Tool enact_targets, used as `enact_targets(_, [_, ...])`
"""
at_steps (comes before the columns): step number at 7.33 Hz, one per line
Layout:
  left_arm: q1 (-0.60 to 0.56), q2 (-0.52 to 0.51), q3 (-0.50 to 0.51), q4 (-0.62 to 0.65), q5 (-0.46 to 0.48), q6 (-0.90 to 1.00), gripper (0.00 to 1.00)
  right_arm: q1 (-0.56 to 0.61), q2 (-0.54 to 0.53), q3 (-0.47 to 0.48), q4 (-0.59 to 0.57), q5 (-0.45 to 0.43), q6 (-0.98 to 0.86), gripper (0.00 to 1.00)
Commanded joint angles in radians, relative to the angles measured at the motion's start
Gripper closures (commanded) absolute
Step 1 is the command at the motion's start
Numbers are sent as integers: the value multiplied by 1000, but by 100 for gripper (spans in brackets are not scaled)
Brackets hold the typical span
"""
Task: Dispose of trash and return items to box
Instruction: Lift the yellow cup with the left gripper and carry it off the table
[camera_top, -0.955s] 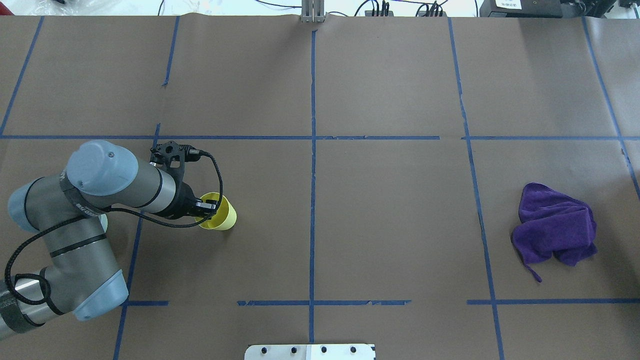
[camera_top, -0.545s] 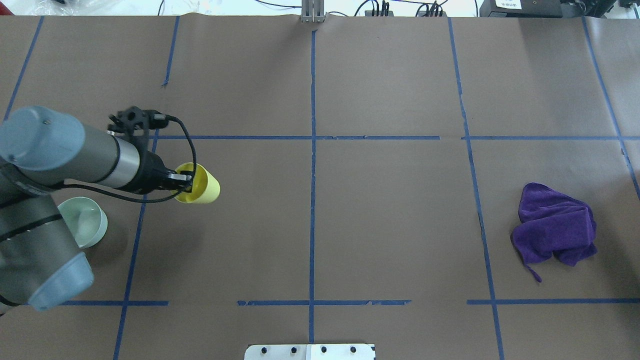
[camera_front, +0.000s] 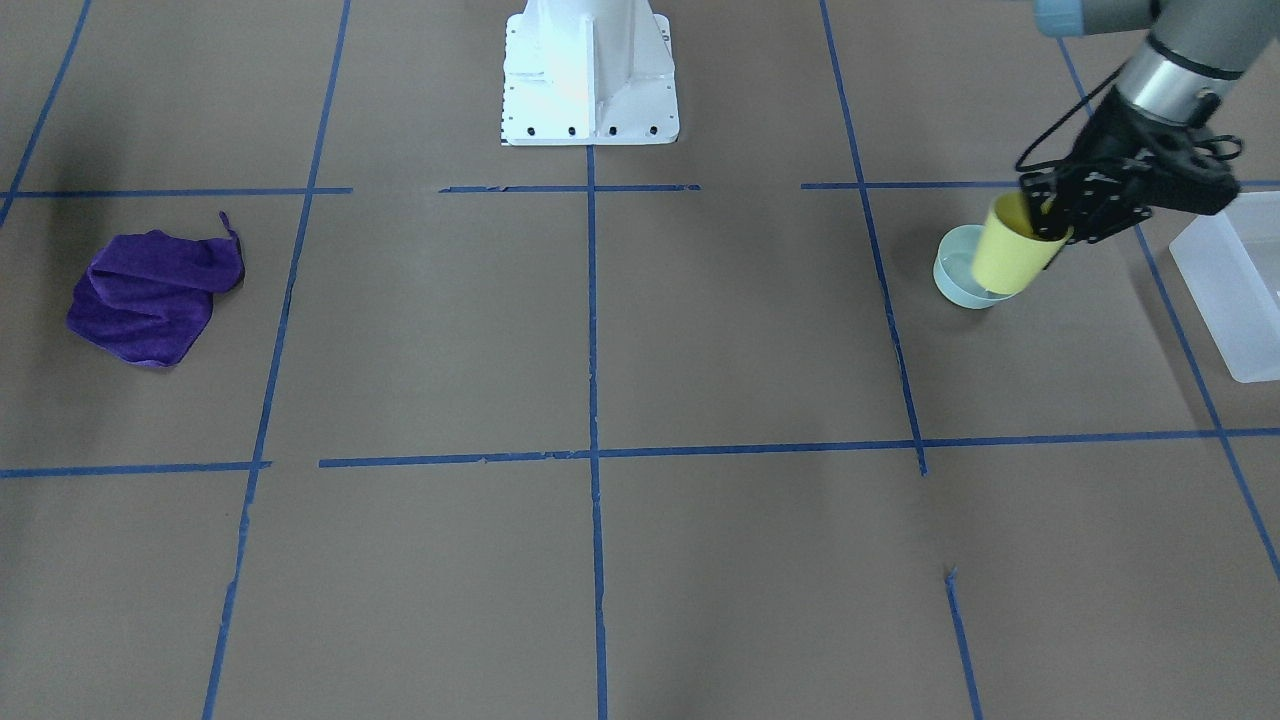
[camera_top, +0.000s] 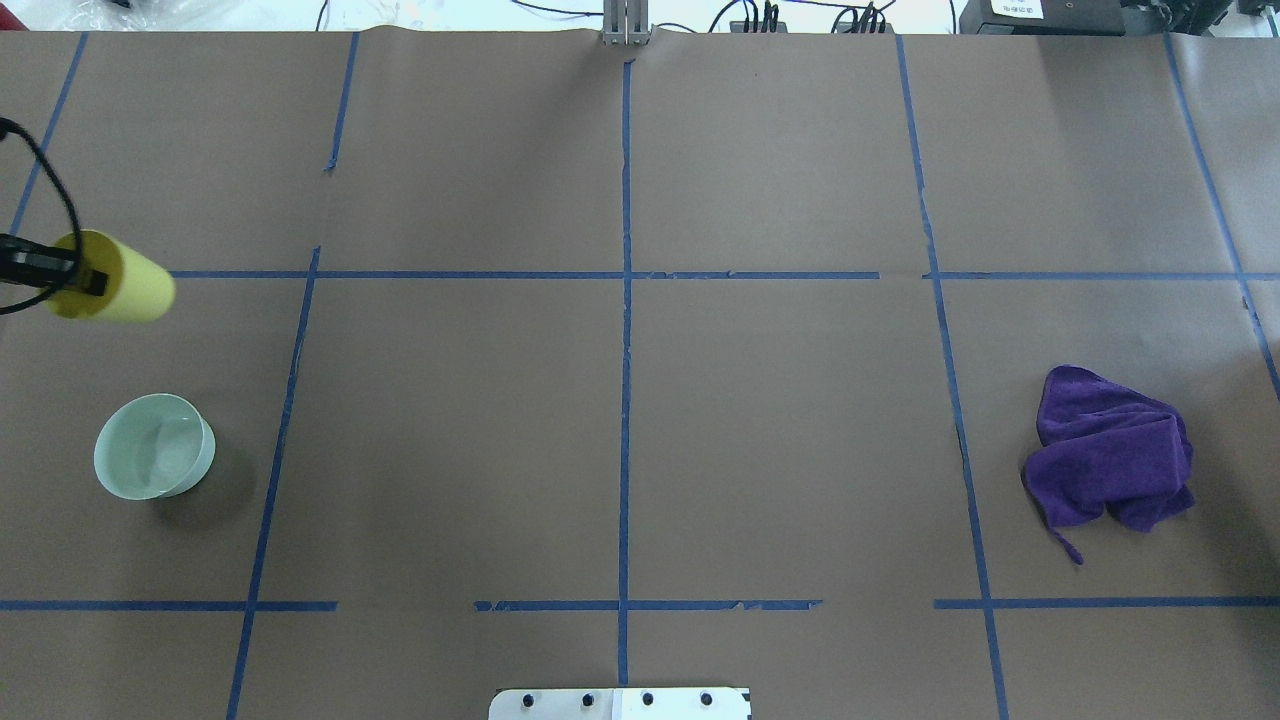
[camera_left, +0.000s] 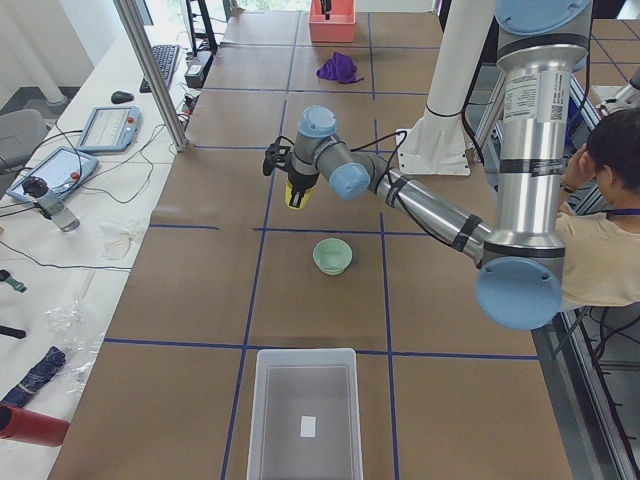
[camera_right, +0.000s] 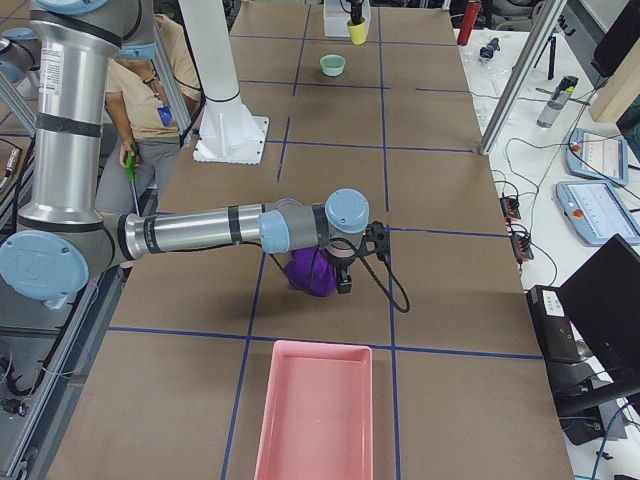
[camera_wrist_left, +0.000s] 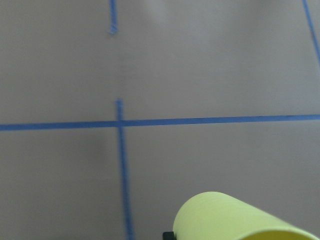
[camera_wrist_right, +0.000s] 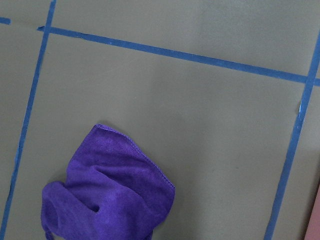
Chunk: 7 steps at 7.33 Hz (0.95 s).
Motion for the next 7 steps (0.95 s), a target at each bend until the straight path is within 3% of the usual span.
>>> enact_targets(1, [-244,88,183,-1,-81,466,100,0,-1,-1,3,-1,2,0])
enact_targets(3, [-494,60,401,-1,-79,782,100,0,-2,1,4,5,68,0])
enact_targets(5, [-563,-7,637,-6,-82,958,100,-1,-1,5,7,5,97,0])
enact_targets(7, [-563,-3,728,-21,-92,951,100,-9,-1,5,15,2,111,0])
